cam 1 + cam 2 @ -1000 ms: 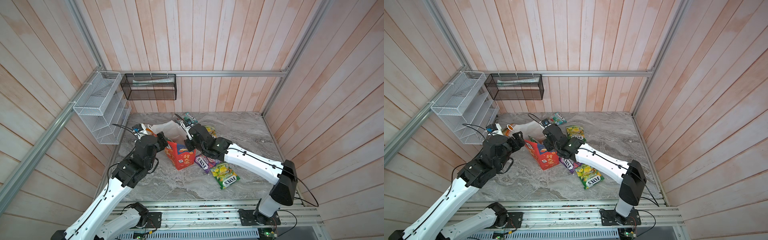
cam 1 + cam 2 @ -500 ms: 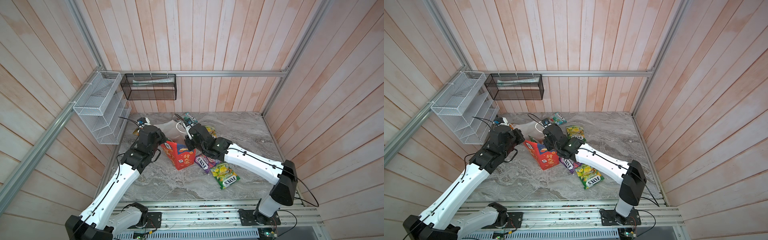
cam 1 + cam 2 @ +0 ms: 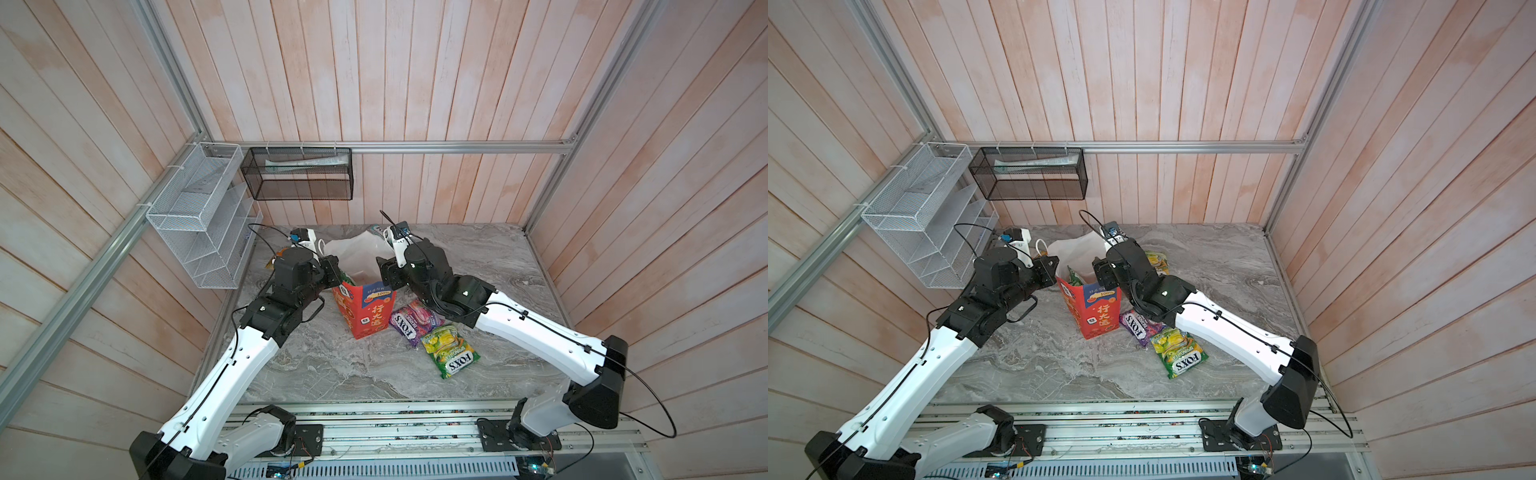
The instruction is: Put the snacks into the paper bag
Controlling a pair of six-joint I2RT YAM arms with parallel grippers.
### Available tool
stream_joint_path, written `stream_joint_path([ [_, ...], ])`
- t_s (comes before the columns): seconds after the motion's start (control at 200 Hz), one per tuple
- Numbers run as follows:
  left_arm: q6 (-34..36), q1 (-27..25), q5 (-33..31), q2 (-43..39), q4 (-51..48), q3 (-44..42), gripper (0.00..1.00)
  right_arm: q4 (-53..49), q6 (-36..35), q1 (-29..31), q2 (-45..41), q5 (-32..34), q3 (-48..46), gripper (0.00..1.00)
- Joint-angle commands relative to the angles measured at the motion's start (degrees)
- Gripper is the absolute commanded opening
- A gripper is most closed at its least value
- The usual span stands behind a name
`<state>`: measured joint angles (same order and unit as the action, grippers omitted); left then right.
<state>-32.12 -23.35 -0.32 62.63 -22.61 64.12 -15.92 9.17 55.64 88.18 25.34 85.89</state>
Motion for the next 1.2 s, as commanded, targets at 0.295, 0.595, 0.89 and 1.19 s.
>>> stream_joint_path([
  [0.295,2.5,0.2,4.4,-2.0,4.4,-1.5,0.0,-3.8,7.4,-5.5,2.4,-0.1,1.1,0.79],
  [0.595,2.7,0.1,6.3,-1.6,5.5,-2.4,0.0,-3.8,9.7,-8.3,3.7,-9.2,1.2,0.77],
  [0.89,2.7,-0.2,7.0,-3.0,6.5,-4.1,0.0,-3.1,10.9,-10.2,5.8,-13.9,0.9,0.66],
  [1.19,2.8,-0.3,8.4,-3.7,7.7,-5.4,0.0,-7.2,10.7,-10.8,10.3,-16.9,2.9,0.48],
])
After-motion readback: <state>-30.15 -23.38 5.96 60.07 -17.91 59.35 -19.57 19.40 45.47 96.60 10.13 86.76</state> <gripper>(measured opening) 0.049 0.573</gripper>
